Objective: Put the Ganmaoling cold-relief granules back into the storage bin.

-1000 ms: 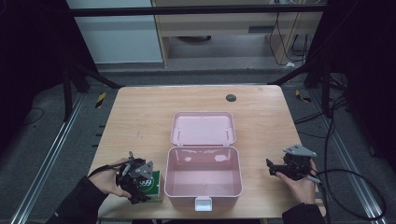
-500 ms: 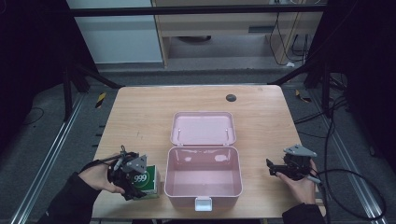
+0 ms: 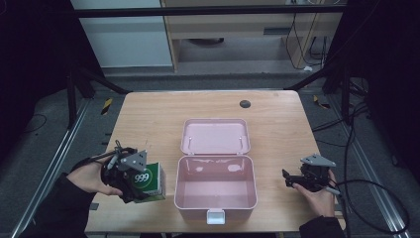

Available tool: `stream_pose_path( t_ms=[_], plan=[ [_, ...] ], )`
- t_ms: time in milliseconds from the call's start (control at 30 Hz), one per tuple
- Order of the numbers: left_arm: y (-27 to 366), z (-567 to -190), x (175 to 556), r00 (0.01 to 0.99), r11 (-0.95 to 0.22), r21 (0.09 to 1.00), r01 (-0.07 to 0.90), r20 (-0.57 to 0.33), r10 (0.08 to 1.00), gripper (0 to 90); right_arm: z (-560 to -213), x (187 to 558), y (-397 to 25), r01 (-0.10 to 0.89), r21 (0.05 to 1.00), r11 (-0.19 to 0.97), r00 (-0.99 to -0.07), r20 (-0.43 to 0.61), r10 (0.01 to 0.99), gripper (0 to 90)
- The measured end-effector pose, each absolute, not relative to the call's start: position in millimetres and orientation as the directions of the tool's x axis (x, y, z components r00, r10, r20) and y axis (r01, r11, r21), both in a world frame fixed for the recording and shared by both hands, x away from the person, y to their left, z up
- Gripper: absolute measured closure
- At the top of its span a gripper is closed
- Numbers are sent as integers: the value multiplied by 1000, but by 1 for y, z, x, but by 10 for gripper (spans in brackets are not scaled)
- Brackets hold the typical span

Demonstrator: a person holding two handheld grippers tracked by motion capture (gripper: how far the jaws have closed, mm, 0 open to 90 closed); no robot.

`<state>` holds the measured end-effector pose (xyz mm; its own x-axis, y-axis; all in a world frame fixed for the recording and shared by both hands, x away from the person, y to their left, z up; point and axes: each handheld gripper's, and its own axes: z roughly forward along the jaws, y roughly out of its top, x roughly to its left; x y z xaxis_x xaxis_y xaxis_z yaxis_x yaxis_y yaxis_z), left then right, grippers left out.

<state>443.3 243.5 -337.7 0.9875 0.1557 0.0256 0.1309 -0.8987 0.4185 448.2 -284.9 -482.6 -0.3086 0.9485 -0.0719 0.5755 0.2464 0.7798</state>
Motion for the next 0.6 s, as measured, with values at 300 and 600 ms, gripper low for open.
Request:
stream_pose_path(
  t_ms=[300, 600],
  plan=[
    [236, -308, 442, 990, -896, 431, 109, 38, 139, 138, -483, 448, -285, 576, 780, 246, -311, -69, 948, 21],
    [224, -292, 442, 991, -899, 427, 98, 37, 125, 139, -483, 448, -285, 575, 779, 251, -315, -72, 946, 21]
  ],
)
